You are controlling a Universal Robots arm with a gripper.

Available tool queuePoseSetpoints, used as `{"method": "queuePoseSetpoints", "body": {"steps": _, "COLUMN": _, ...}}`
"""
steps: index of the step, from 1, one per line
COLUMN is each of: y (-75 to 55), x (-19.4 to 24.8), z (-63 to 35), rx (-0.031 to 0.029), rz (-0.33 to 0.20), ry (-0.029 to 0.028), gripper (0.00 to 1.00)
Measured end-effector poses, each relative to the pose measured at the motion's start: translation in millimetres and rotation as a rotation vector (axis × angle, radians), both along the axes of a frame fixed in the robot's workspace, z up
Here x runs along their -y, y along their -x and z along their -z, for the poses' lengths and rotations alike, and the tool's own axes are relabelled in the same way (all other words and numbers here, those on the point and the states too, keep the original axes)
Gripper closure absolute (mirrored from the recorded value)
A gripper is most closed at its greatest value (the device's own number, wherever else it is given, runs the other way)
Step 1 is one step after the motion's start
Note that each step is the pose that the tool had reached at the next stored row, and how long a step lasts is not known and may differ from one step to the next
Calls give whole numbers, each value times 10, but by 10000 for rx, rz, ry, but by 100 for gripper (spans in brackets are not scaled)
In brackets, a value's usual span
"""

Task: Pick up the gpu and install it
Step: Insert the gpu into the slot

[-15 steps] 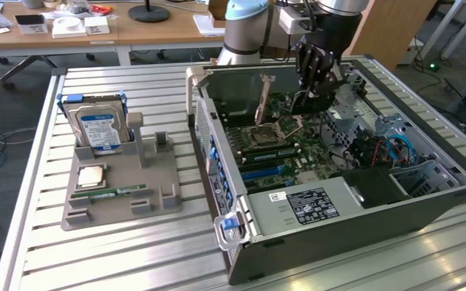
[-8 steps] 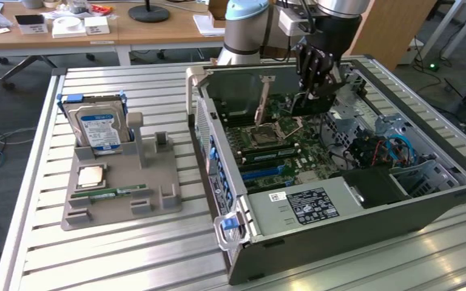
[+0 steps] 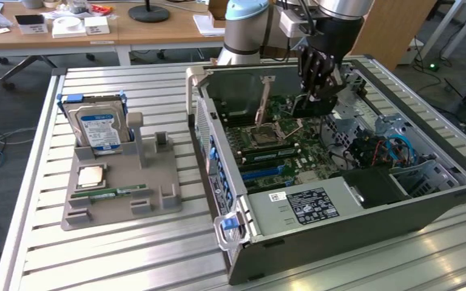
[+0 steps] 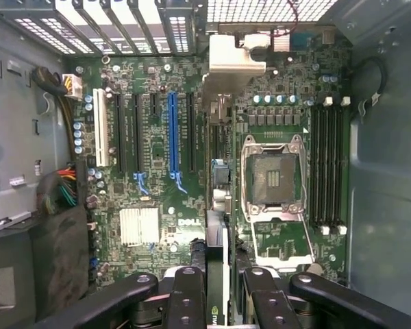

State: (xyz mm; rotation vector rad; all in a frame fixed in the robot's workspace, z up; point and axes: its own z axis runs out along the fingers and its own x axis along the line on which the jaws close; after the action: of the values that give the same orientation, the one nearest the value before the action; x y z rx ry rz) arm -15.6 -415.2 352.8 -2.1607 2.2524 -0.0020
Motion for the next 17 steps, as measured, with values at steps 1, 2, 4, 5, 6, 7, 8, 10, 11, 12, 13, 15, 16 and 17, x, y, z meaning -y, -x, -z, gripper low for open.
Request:
{"method": "queuePoseSetpoints", "body": {"steps": 1, "y": 0, "x": 12, "z": 0, "rx": -1, "rz": 7, "ry": 0, "gripper": 74}}
{"method": "queuePoseSetpoints", "body": {"steps": 2, "y": 1, "x": 24, "z": 0, "rx": 0, "rz": 15, "ry": -1, "gripper": 74}}
{"method": "queuePoseSetpoints", "body": {"steps": 4, "y": 7, "x": 48, "z": 0, "rx": 0, "rz": 26, "ry": -1, "gripper": 74}}
{"method": "queuePoseSetpoints", "body": {"steps": 5, "y": 12, "x": 55, "z": 0, "rx": 1, "rz": 33, "ry": -1, "gripper": 74}}
{"method": "queuePoseSetpoints", "body": {"steps": 6, "y": 20, "x": 59, "z": 0, "rx": 1, "rz": 41, "ry": -1, "gripper": 74}}
{"method": "queuePoseSetpoints", "body": {"steps": 7, "y": 33, "x": 60, "z": 1, "rx": 1, "rz": 51, "ry": -2, "gripper": 74}}
{"method": "queuePoseSetpoints", "body": {"steps": 8, "y": 46, "x": 61, "z": 1, "rx": 1, "rz": 55, "ry": -1, "gripper": 74}}
{"method": "queuePoseSetpoints", "body": {"steps": 10, "y": 77, "x": 63, "z": 1, "rx": 0, "rz": 66, "ry": 0, "gripper": 74}}
{"method": "queuePoseSetpoints", "body": {"steps": 11, "y": 93, "x": 64, "z": 1, "rx": 0, "rz": 73, "ry": -1, "gripper": 74}}
{"method": "queuePoseSetpoints", "body": {"steps": 12, "y": 107, "x": 65, "z": 1, "rx": 0, "rz": 79, "ry": -1, "gripper": 74}}
{"method": "queuePoseSetpoints", "body": {"steps": 13, "y": 116, "x": 65, "z": 1, "rx": 0, "rz": 84, "ry": 0, "gripper": 74}}
{"method": "queuePoseSetpoints", "body": {"steps": 15, "y": 116, "x": 65, "z": 0, "rx": -1, "rz": 83, "ry": 7, "gripper": 74}}
{"method": "queuePoseSetpoints", "body": {"steps": 16, "y": 116, "x": 65, "z": 0, "rx": 0, "rz": 82, "ry": 7, "gripper": 74}}
{"method": "queuePoseSetpoints", "body": {"steps": 17, "y": 116, "x": 65, "z": 0, "rx": 0, "rz": 82, "ry": 8, "gripper": 74}}
